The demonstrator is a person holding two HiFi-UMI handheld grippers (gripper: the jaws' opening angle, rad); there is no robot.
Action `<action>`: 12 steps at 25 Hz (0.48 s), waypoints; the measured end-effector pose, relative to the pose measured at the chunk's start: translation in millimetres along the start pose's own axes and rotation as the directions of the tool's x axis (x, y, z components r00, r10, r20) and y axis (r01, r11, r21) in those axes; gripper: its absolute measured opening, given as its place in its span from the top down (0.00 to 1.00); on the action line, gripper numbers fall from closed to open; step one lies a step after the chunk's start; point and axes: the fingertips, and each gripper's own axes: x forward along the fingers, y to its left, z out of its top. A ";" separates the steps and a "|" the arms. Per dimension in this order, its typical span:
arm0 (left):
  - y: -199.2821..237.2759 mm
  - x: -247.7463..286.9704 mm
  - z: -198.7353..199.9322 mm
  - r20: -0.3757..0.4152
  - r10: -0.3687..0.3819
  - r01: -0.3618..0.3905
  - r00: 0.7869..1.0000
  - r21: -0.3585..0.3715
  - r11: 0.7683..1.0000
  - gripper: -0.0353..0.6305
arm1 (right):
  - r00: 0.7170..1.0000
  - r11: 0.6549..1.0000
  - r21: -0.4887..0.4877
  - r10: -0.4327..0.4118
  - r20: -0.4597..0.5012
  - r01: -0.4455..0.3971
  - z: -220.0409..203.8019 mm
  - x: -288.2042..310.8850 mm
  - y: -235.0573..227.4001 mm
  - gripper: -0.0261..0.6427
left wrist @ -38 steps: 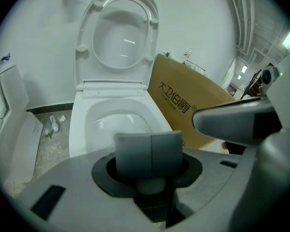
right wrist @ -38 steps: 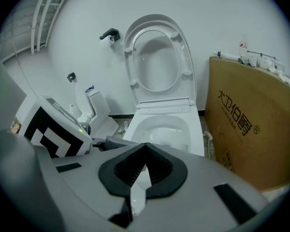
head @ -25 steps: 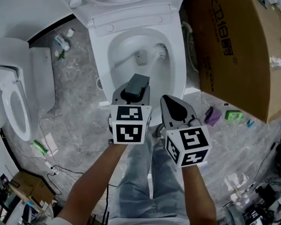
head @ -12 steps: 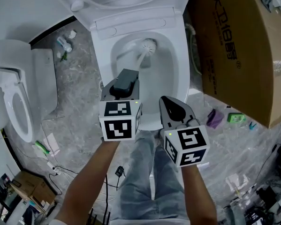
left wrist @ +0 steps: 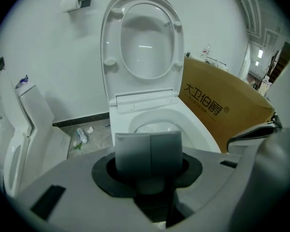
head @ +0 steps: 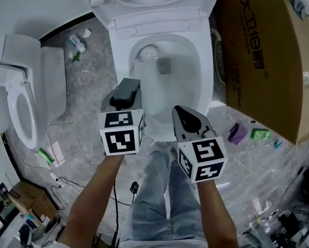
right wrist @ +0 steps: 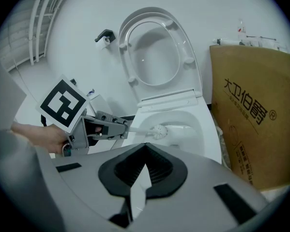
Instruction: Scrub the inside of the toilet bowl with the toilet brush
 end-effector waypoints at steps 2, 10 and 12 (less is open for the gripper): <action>2.2 -5.0 -4.4 -0.012 0.022 -0.022 1.000 0.000 1.000 0.72 | 1.000 1.000 -0.007 0.003 -0.002 -0.003 -1.4 -2.7 1.0 0.96; -3.2 -33.7 -26.3 -0.064 0.057 -0.057 0.996 0.001 0.998 0.72 | 1.000 1.000 -0.027 0.014 -0.009 -0.014 -6.2 -20.5 5.0 0.96; -7.6 -39.9 -33.2 -0.079 0.058 -0.057 0.995 0.017 0.998 0.72 | 1.000 0.999 -0.033 0.018 -0.012 -0.018 -8.6 -25.1 6.6 0.96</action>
